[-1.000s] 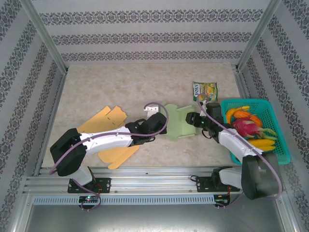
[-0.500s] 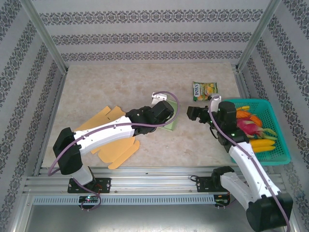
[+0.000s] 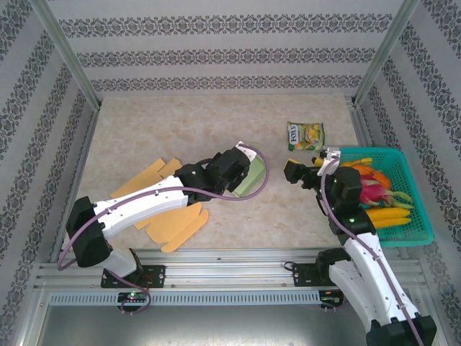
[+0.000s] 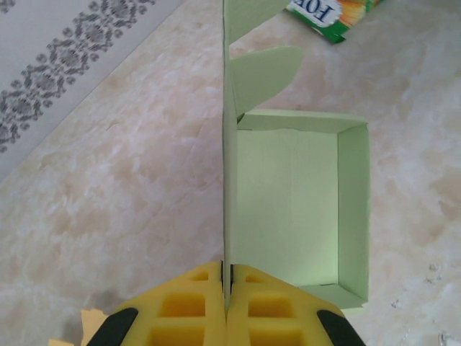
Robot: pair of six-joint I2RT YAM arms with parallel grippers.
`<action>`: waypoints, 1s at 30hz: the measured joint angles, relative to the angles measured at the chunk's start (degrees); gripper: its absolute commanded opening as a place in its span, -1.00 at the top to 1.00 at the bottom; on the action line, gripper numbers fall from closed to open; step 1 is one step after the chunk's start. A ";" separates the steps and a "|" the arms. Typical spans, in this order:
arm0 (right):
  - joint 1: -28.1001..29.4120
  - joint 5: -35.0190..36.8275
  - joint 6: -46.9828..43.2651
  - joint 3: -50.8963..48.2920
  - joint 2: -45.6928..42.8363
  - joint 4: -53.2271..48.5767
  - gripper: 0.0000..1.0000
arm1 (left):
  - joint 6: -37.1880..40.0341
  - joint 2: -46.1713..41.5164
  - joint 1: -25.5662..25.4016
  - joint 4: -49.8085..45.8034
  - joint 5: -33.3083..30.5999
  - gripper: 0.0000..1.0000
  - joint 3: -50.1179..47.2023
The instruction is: Fold the paper box
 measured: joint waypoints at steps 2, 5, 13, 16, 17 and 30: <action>0.39 -1.11 -0.39 -0.11 0.02 0.04 -0.95 | 2.47 0.00 0.59 -0.52 2.01 1.00 0.24; 1.86 -1.75 -1.29 -0.52 -1.25 1.20 -0.95 | 5.79 -0.70 1.57 -1.55 5.64 1.00 0.52; 5.14 -4.72 -4.74 0.83 2.27 3.67 -0.91 | 13.27 -9.81 2.25 -1.62 12.70 1.00 -0.68; 6.80 -6.60 -8.44 2.82 5.46 4.09 -0.74 | 16.72 -11.72 2.64 -1.51 14.29 1.00 -1.18; 6.93 -7.39 -9.88 3.48 6.54 4.33 -0.69 | 18.03 -12.02 2.82 -1.46 14.84 1.00 -1.49; 6.71 -17.66 -27.32 4.46 13.09 7.89 -0.12 | 32.59 -13.33 6.71 -1.51 22.80 1.00 -5.16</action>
